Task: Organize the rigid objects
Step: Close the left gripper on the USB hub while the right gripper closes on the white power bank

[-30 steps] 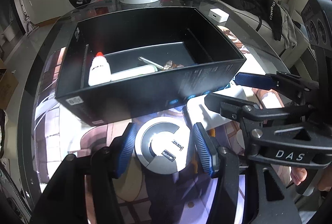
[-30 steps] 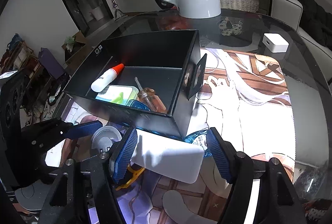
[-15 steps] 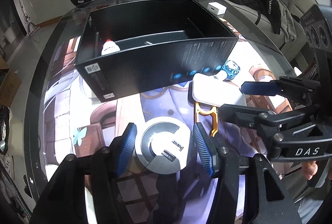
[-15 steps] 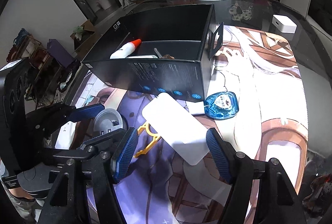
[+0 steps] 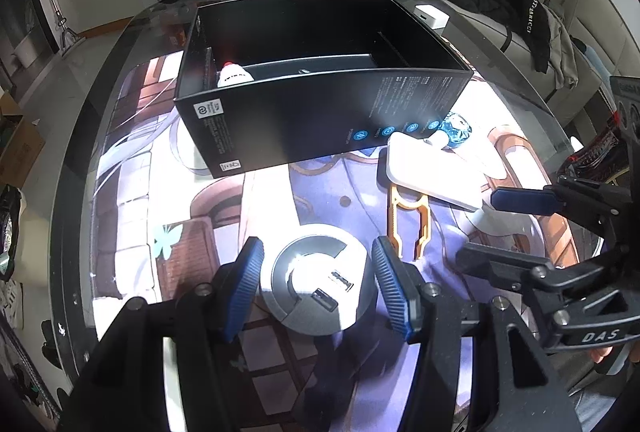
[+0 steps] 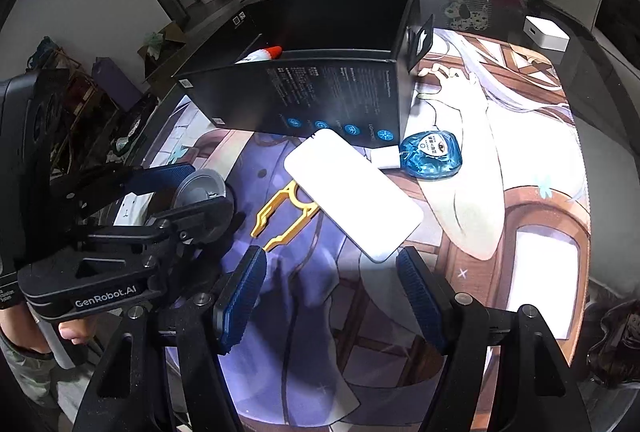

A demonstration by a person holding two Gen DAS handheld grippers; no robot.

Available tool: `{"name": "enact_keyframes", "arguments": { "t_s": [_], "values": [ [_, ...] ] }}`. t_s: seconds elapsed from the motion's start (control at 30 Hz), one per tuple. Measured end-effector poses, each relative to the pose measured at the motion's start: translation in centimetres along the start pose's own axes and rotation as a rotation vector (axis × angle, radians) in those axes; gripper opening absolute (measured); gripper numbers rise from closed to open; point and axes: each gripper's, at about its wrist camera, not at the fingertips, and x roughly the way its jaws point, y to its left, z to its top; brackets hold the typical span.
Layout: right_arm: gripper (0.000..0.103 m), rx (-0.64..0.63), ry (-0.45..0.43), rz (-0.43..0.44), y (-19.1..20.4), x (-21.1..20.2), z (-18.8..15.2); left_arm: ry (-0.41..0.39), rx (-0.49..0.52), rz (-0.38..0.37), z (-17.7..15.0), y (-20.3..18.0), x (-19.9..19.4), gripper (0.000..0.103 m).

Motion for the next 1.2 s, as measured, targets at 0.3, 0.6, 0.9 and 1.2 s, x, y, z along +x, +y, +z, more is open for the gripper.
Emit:
{"name": "enact_keyframes", "arguments": {
  "t_s": [0.3,0.6,0.9,1.2],
  "values": [
    [0.084,-0.005,-0.061,-0.012,-0.5,-2.0,-0.2,0.01,-0.017,0.002,-0.4,0.4,-0.1,0.056],
    [0.084,-0.075,-0.068,-0.082,0.0,0.3,1.9,0.019,-0.011,-0.012,-0.3,0.7,0.3,0.057],
    [0.066,-0.101,-0.03,-0.074,0.1,2.2,2.2,0.037,-0.002,0.001,0.0,0.2,1.2,0.058],
    [0.04,-0.1,0.027,-0.014,1.2,1.5,0.4,0.042,0.001,-0.003,-0.4,0.0,1.0,0.058]
  ]
}}
